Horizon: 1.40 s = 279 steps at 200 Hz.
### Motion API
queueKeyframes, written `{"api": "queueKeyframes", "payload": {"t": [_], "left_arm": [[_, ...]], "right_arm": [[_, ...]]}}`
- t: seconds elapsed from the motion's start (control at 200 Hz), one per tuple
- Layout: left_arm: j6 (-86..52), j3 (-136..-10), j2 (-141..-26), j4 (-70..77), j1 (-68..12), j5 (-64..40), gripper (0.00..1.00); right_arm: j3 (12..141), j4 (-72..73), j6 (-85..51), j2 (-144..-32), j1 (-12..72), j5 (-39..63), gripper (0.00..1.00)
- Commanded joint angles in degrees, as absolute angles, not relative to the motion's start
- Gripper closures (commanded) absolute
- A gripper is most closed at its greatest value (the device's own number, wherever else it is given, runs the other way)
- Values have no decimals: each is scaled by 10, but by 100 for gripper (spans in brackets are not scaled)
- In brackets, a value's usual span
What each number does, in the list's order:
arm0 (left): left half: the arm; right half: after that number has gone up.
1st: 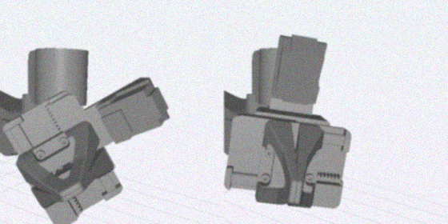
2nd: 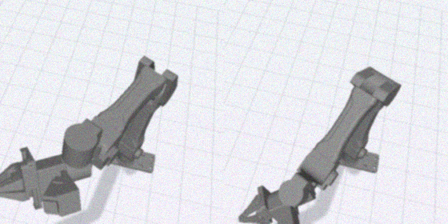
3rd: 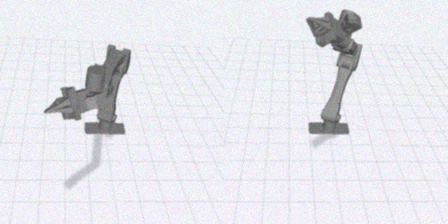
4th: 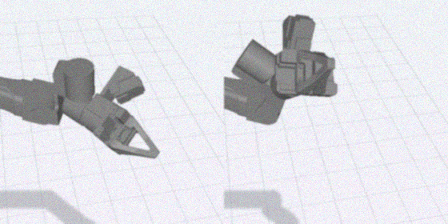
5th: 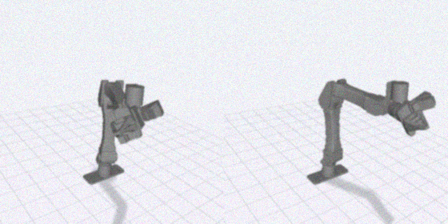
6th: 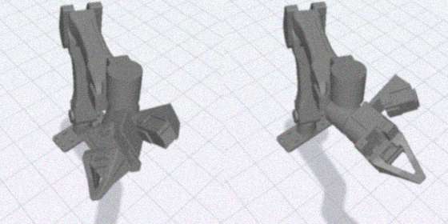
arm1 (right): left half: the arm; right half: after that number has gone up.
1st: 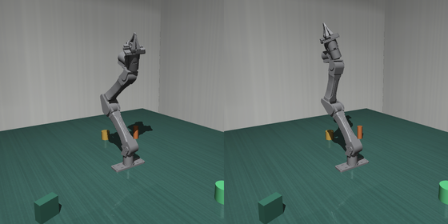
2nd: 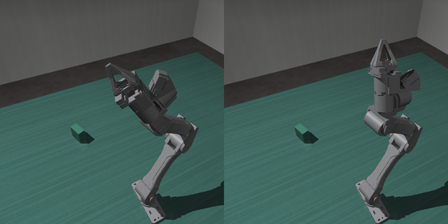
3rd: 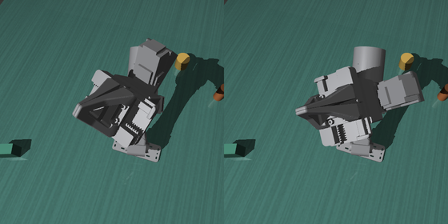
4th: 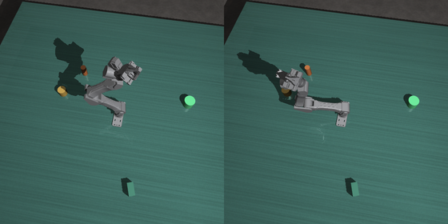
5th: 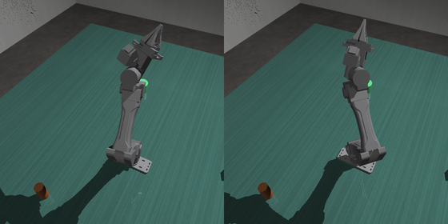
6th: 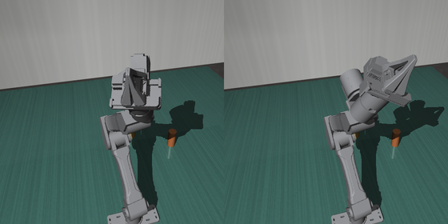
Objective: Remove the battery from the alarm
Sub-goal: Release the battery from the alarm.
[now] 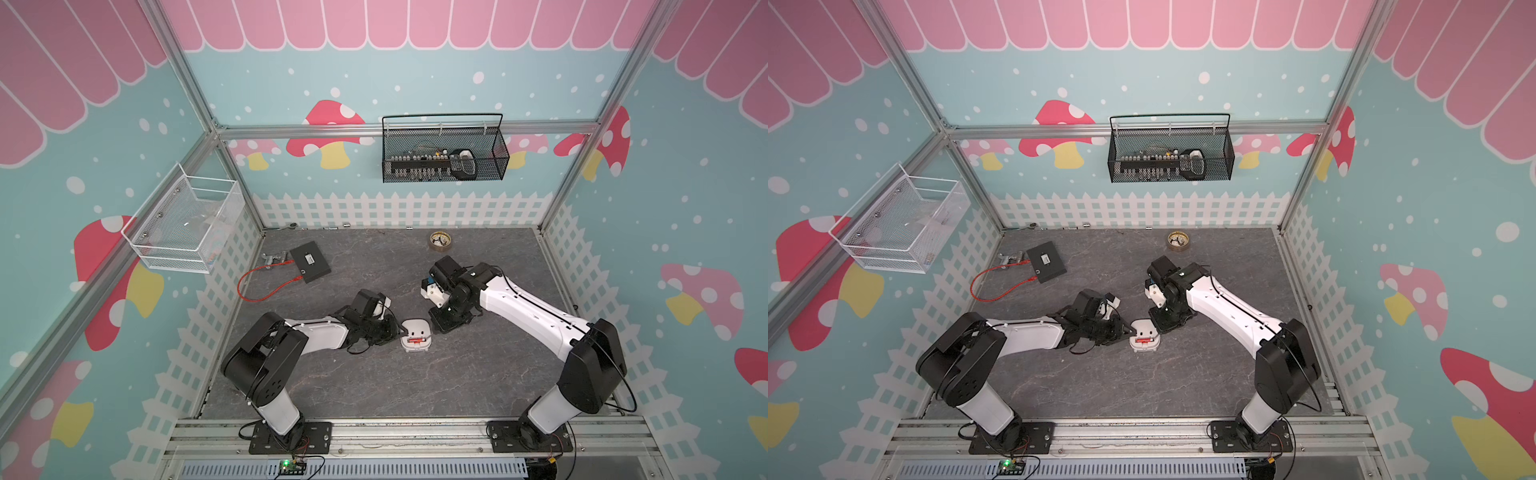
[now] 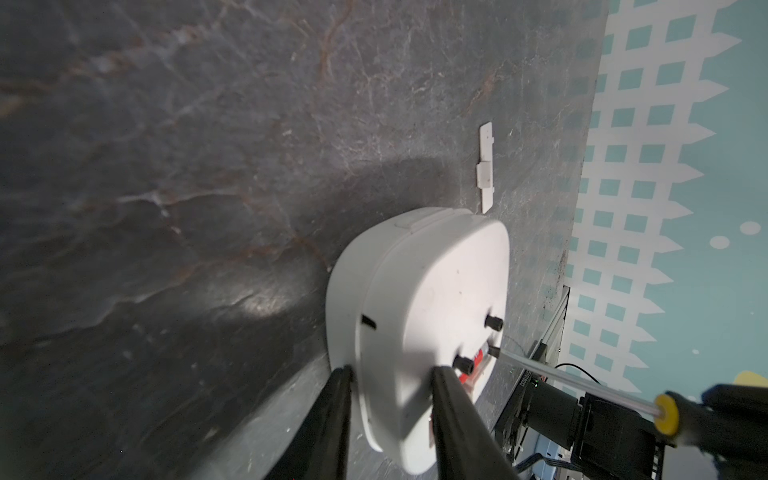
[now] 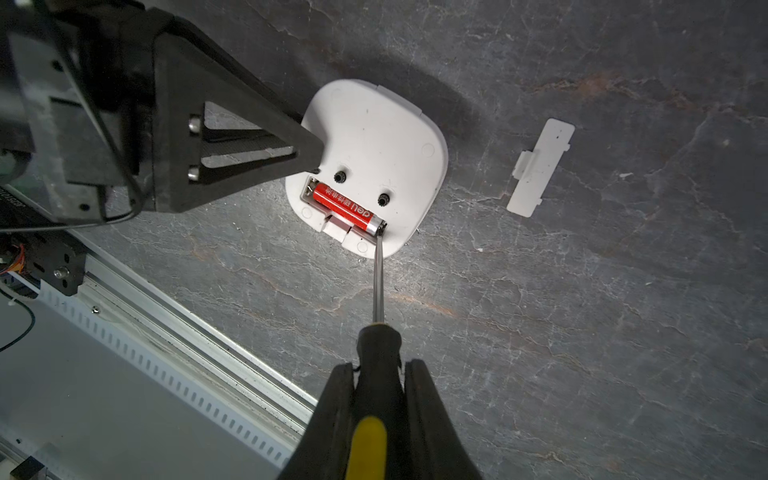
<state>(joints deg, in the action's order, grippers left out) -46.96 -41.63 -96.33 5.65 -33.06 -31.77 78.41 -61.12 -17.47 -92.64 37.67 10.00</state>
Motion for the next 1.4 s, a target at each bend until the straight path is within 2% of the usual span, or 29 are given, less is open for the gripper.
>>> {"api": "queueKeyframes", "payload": {"t": [0.0,0.54,0.931,1.131,1.391], "left_arm": [[-464,-408,-979,48,-335,-312,66],[-466,-414,-990,50,-346,-308,69],[-467,-409,-987,49,-347,-305,70],[-467,-409,-985,49,-347,-305,70],[-466,-414,-988,48,-347,-306,71]], "right_arm": [[792,-622,-181,-947,384,70,100],[754,-516,-195,-903,390,165,100],[722,-416,-242,-830,361,232,100],[701,-342,-278,-768,335,242,100],[722,-399,-261,-761,327,190,100]]}}
